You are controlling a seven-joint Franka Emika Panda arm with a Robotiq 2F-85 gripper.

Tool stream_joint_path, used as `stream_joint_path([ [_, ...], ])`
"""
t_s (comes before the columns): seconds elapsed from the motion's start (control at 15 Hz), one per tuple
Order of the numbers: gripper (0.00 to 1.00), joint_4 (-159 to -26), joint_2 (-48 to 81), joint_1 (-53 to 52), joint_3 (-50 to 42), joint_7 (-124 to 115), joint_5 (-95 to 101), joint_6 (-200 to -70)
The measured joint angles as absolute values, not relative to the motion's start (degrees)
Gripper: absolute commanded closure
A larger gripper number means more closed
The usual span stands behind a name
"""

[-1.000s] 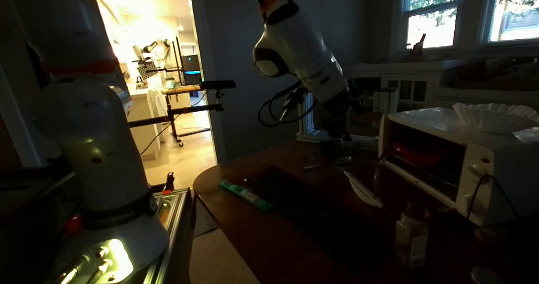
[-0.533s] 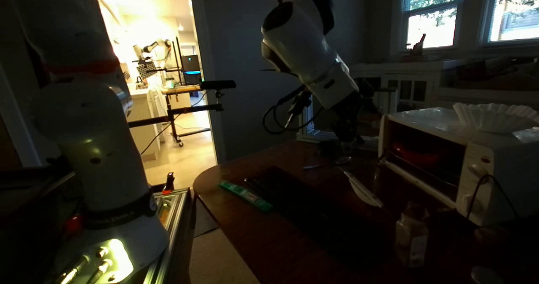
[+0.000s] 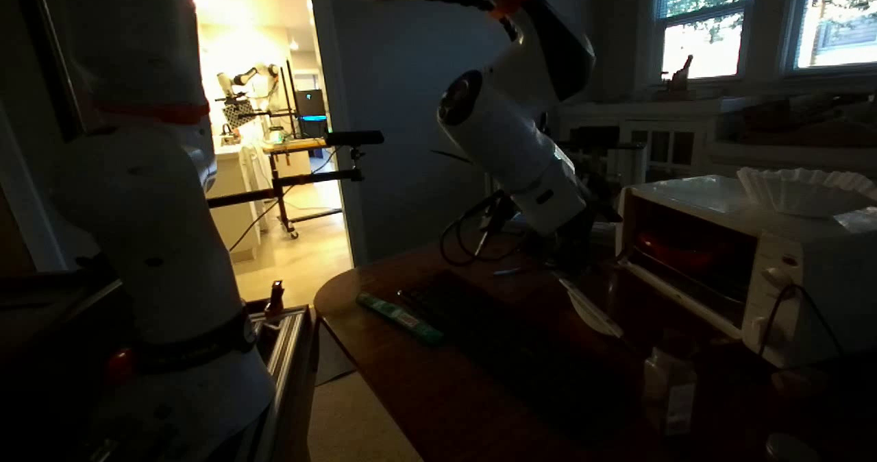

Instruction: Remove the orange bowl from the microwave and put it on the table

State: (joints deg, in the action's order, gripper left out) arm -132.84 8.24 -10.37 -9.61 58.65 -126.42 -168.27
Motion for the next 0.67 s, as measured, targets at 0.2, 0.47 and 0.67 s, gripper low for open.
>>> stream_joint_path([
  [0.2, 0.00, -129.38, 13.50, -10.69, -11.19, 68.66, -137.06, -165.13],
  [0.47, 0.00, -125.47, 19.43, -11.63, -12.84, 74.23, -144.46, -160.94],
  [0.67, 0.00, -123.59, 21.29, -11.99, -13.28, 73.50, -144.32, -159.86],
])
